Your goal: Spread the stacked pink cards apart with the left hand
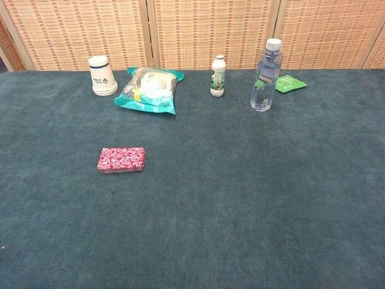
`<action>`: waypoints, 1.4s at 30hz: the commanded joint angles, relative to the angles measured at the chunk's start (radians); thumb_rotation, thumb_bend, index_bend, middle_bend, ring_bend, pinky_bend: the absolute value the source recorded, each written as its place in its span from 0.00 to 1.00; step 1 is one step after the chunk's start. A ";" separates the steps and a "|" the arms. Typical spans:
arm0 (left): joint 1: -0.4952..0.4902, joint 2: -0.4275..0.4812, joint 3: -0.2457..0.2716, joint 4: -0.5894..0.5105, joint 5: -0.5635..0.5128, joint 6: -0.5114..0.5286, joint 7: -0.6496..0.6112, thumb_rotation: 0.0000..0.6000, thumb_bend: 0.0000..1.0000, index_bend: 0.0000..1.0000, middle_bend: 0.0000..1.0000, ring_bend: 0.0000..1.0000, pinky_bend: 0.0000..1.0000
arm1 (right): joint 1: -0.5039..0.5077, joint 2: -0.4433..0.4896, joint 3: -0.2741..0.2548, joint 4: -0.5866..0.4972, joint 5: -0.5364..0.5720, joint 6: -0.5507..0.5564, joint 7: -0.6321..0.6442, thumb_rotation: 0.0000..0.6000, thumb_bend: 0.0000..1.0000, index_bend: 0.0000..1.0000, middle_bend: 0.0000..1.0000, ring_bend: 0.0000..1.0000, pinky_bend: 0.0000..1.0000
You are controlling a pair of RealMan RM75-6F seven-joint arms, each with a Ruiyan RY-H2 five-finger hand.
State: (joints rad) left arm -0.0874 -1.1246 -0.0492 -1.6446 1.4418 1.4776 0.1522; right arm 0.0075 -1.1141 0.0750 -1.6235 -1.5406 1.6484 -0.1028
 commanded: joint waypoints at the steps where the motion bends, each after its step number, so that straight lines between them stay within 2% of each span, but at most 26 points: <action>1: 0.000 0.002 0.000 0.000 -0.003 -0.003 0.001 1.00 0.46 0.22 0.31 0.37 0.36 | -0.008 0.001 0.006 0.001 -0.003 0.014 0.015 1.00 0.54 1.00 0.87 0.78 0.96; 11: -0.007 0.009 0.006 -0.012 -0.006 -0.027 0.003 1.00 0.43 0.19 0.29 0.35 0.36 | -0.011 0.000 0.008 0.005 -0.011 0.013 0.019 1.00 0.54 1.00 0.87 0.78 0.96; 14: -0.018 0.000 0.006 0.007 0.009 -0.039 -0.026 1.00 0.42 0.17 0.32 0.36 0.37 | -0.008 -0.001 0.014 0.003 -0.004 0.009 0.017 1.00 0.54 1.00 0.87 0.78 0.96; 17: -0.037 -0.016 0.005 0.028 0.031 -0.055 -0.061 1.00 0.40 0.14 0.46 0.50 0.47 | -0.005 -0.003 0.020 0.002 0.002 0.005 0.012 1.00 0.54 1.00 0.87 0.78 0.96; 21: -0.063 -0.052 -0.009 0.063 0.051 -0.063 -0.082 1.00 0.40 0.13 0.65 0.71 0.71 | -0.003 -0.002 0.019 0.000 0.002 -0.003 0.008 1.00 0.54 1.00 0.87 0.78 0.96; 23: -0.084 -0.068 -0.017 0.075 0.058 -0.077 -0.065 1.00 0.40 0.13 0.73 0.80 0.80 | -0.003 -0.002 0.018 0.001 -0.004 -0.003 0.010 1.00 0.54 1.00 0.87 0.78 0.96; 24: -0.093 -0.078 -0.022 0.081 0.059 -0.081 -0.053 1.00 0.40 0.14 0.80 0.86 0.87 | -0.003 -0.001 0.017 0.002 -0.006 -0.003 0.012 1.00 0.54 1.00 0.87 0.78 0.96; 27: -0.124 -0.107 -0.026 0.098 0.078 -0.102 -0.018 1.00 0.39 0.20 0.94 0.98 0.99 | -0.002 0.000 0.017 0.005 -0.007 -0.006 0.015 1.00 0.54 1.00 0.87 0.78 0.96; 29: -0.153 -0.119 -0.021 0.104 0.092 -0.140 -0.014 1.00 0.38 0.26 0.99 1.00 1.00 | -0.001 0.002 0.017 0.004 -0.006 -0.009 0.017 1.00 0.54 1.00 0.87 0.78 0.96; 33: -0.214 -0.108 -0.017 0.068 0.054 -0.271 -0.005 1.00 0.37 0.34 1.00 1.00 1.00 | 0.002 0.003 0.018 0.005 -0.005 -0.016 0.017 1.00 0.54 1.00 0.87 0.78 0.96; 39: -0.333 -0.086 -0.053 -0.027 -0.078 -0.493 0.031 1.00 0.36 0.29 1.00 1.00 1.00 | 0.007 0.007 0.012 0.004 -0.007 -0.034 0.010 1.00 0.54 1.00 0.87 0.78 0.95; 42: -0.381 -0.099 -0.074 -0.029 -0.137 -0.550 0.072 1.00 0.37 0.25 1.00 1.00 1.00 | 0.007 0.007 0.011 0.005 -0.007 -0.036 0.010 1.00 0.54 1.00 0.87 0.78 0.95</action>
State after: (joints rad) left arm -0.4139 -1.2207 -0.0989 -1.6494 1.3654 0.9862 0.1850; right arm 0.0148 -1.1070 0.0863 -1.6185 -1.5480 1.6126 -0.0928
